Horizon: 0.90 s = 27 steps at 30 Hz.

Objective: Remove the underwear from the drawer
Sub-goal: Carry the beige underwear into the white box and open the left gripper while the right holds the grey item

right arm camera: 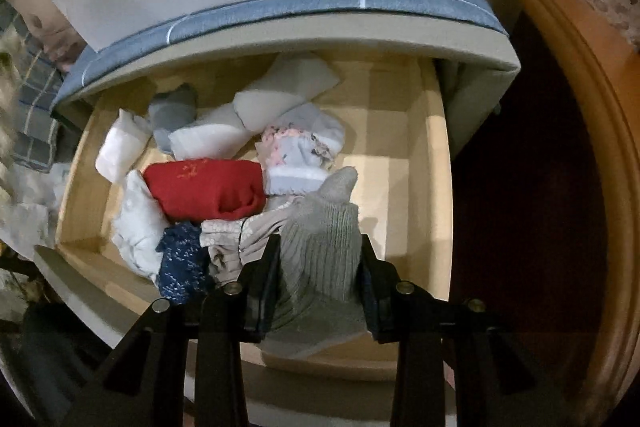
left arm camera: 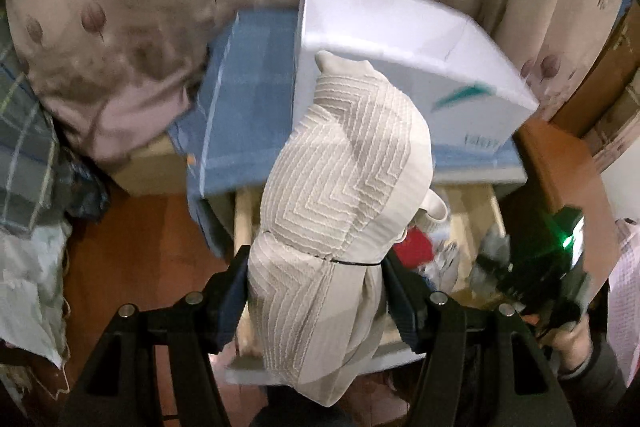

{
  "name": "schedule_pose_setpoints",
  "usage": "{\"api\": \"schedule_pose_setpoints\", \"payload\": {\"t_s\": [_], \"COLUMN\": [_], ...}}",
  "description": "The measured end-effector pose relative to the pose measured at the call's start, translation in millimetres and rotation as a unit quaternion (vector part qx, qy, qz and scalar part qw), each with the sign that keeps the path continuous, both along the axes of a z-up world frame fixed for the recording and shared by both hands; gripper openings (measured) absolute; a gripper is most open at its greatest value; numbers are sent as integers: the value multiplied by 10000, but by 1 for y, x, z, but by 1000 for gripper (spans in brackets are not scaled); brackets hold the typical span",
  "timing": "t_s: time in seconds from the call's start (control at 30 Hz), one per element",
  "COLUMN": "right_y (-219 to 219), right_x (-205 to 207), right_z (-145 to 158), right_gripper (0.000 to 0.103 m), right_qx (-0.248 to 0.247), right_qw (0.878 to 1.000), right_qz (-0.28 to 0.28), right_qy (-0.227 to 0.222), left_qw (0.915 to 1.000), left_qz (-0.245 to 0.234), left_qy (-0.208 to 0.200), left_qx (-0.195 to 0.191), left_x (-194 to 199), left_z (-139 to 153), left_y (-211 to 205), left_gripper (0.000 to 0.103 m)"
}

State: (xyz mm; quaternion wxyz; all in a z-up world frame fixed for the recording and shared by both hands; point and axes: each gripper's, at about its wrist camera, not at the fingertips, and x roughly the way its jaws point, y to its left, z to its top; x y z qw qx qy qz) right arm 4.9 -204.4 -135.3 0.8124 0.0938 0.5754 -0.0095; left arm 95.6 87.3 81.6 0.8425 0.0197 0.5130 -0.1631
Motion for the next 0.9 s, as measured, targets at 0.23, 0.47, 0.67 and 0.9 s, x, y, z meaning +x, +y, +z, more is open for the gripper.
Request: {"api": "schedule_pose_setpoints", "payload": {"t_s": [0.23,0.47,0.67,0.9], "right_y": [6,5,7,3], "right_x": [-2,-2,-2,-1], "right_z": [10,11,11,7], "right_gripper": [32,33,33,34], "right_qx": [-157,-200,-248,-72], "right_qw": [9998,9997,9995,9999], "right_qz": [86,40,76,14], "right_qy": [-131,-137,-167,-110], "left_qw": [9954,9890,9925,9961], "left_qz": [60,-240,-282,1], "left_qy": [-952,-1456,-1134,-309], "left_qx": [-97,139,371,830], "left_x": [34,97,154,187], "left_z": [86,119,84,15], "left_y": [-15,-69,-107,-117], "left_gripper": [63,64,64,64]}}
